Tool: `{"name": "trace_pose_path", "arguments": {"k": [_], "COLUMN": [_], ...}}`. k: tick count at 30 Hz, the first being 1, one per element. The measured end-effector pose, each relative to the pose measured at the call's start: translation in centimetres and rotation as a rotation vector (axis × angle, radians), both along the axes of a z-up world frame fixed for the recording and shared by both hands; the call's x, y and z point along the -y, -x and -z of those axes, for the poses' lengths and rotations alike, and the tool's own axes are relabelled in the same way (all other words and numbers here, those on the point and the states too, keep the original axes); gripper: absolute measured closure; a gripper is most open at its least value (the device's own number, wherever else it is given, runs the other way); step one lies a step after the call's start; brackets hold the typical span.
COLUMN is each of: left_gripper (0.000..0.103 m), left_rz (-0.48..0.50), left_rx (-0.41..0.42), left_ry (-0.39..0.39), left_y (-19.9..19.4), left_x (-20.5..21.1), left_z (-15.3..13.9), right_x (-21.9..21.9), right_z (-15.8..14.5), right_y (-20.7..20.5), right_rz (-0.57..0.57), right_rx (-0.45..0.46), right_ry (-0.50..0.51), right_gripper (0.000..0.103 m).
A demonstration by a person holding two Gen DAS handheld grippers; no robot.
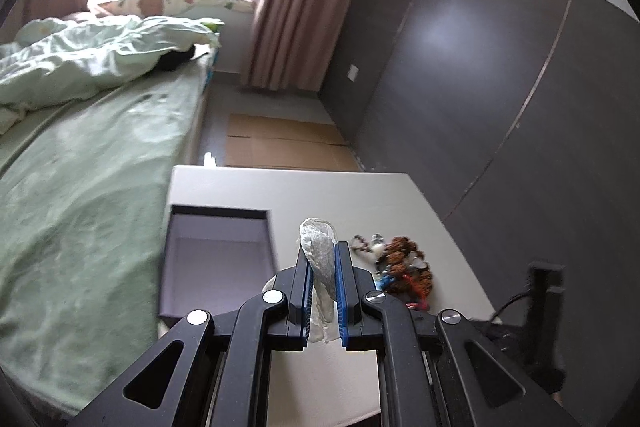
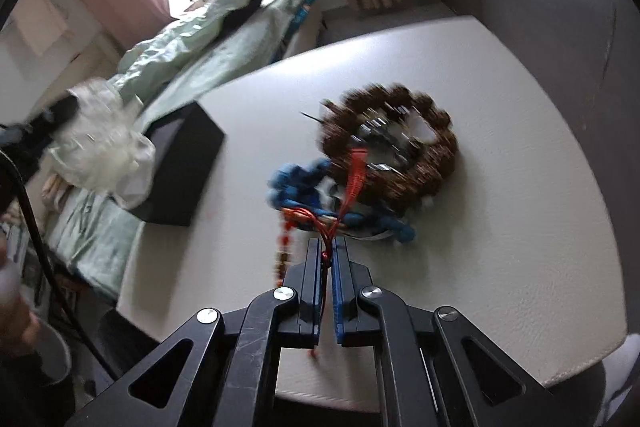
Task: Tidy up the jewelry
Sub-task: 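Carry the tissue to the black box while the right gripper drops the red string there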
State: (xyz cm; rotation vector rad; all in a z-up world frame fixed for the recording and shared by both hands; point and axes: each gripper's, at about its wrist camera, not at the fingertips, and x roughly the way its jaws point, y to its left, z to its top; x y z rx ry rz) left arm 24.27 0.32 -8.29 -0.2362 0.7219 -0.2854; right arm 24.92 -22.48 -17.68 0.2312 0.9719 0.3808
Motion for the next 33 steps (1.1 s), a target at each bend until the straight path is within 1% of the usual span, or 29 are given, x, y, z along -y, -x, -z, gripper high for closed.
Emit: {"name": "trace_pose_path", "arguments": {"k": [6,10,15,20,25,33], "left_gripper": [0.093,0.093,0.093,0.093,0.093,0.093], "left_rz": [-0.043,-0.057,-0.079,-0.107,-0.130,-0.148], "left_rx": [0.000,0.003,0.029,0.035,0.031,0.018], "left_ry": [0.026,0.044,0.073,0.097,0.102,0.106], "left_y": [0.9,1.3,1.7,1.9,1.3,0.4], "left_x": [-2.8,-4.0,-5.6,-7.7,-9.3,-10.9], "left_z": [0.3,0.3,-0.7,-1.0,-0.9,-0.6], "right_x": [-1.4,-2.5,-4.0,-6.9,-10.0,-14.5], "right_z": [-3.4,-5.3,-7.5,-9.3,-9.8,-8.7], "right_y": [0.2,0.0,-0.6,-1.7,-3.5,-6.6], "right_rz": [-0.019,-0.034,-0.058,-0.109,-0.168,-0.237], "right_rx": [0.065,0.096,0.124,0.149,0.146,0.096], "right_ry": [-0.018,-0.032,-0.050,-0.055,-0.085,-0.163], "right_gripper": [0.097,0.097,0.097,0.097,0.097,0.096]}}
